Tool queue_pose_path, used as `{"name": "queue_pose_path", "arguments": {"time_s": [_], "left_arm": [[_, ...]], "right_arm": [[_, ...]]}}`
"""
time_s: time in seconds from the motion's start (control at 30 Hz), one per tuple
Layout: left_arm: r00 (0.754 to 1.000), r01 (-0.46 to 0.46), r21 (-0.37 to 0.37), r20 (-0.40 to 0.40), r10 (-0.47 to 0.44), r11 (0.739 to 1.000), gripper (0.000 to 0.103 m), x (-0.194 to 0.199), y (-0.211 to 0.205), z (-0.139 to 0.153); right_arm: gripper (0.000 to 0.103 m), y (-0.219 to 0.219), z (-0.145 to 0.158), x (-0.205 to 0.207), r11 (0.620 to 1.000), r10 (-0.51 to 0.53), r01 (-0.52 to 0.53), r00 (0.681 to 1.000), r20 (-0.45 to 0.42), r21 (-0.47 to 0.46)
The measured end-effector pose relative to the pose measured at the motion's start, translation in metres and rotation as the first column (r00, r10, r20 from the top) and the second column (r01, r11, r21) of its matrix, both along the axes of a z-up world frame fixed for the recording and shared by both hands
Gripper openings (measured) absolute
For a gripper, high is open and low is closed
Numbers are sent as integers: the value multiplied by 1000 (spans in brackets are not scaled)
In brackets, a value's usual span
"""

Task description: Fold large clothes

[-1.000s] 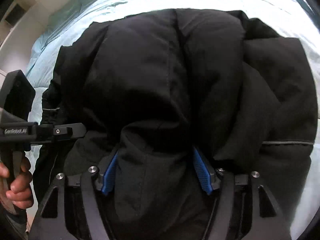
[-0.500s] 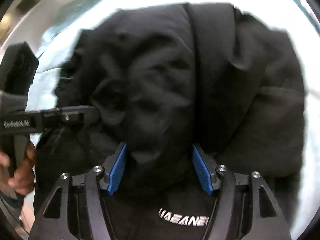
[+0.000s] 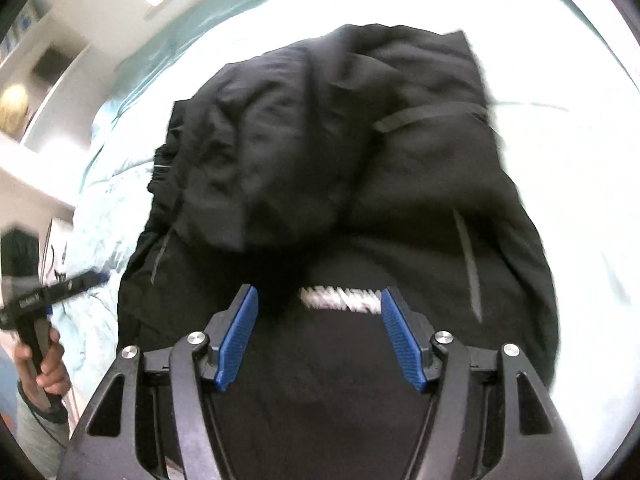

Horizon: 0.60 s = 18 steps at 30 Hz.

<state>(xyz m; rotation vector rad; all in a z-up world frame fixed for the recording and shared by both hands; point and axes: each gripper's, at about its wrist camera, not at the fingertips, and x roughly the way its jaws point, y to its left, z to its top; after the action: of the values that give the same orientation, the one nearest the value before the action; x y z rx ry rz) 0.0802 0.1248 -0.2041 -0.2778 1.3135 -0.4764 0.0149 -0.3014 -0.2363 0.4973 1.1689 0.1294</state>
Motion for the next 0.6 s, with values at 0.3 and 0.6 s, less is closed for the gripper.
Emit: {"name": "queue_pose_path", "arguments": {"time_s": [0.3, 0.6], "left_arm": [[968, -202, -97, -170, 184, 974, 56, -67, 98, -47], [952, -225, -100, -237, 196, 969, 56, -91, 105, -76]], "right_arm": [[68, -69, -25, -87, 985, -162, 168, 981, -105, 44], [68, -73, -30, -125, 979, -187, 196, 972, -139, 51]]}}
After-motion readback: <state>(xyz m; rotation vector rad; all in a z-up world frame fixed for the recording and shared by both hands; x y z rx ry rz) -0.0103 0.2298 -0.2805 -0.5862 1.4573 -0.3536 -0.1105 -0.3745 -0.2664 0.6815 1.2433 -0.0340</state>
